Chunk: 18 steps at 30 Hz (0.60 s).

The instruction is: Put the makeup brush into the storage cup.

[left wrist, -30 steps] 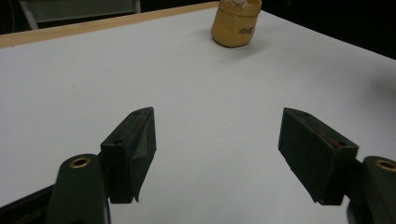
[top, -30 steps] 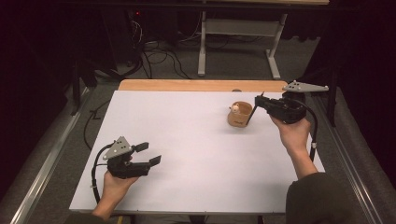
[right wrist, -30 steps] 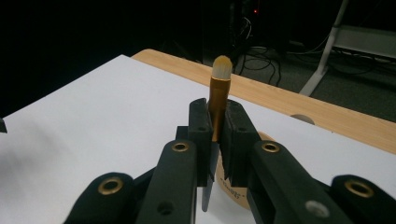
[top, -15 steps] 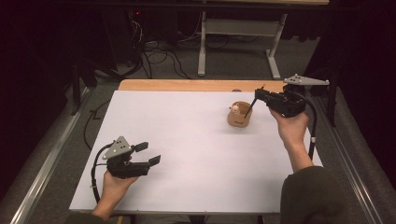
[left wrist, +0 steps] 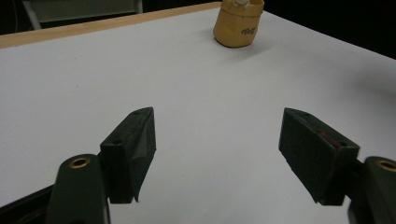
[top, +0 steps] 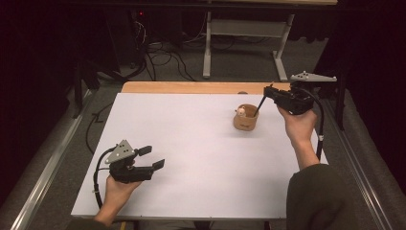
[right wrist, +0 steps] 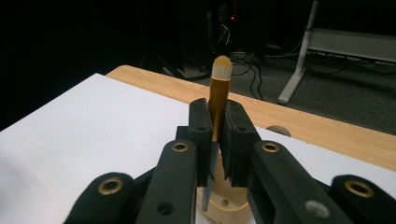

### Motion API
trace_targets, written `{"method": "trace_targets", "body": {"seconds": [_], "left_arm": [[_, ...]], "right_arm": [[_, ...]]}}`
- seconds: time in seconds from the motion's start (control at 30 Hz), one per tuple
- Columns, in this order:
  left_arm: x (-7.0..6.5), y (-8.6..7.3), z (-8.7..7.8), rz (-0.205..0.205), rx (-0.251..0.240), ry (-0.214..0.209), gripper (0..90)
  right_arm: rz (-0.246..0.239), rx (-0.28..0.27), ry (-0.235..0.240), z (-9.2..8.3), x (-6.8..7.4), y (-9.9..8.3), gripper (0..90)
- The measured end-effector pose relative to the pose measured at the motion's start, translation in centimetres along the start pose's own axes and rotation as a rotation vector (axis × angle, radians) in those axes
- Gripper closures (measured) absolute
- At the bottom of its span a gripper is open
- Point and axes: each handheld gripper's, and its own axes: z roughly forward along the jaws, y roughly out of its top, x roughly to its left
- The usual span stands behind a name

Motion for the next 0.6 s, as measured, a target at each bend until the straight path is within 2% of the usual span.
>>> {"method": "trace_targets", "body": {"seconds": [0.6], "left_arm": [[0.0,0.0,0.0,0.001,-0.003,-0.001,28.2]], "right_arm": [[-0.012,0.041,-0.045,2.3,-0.2,0.0,85.8]]}}
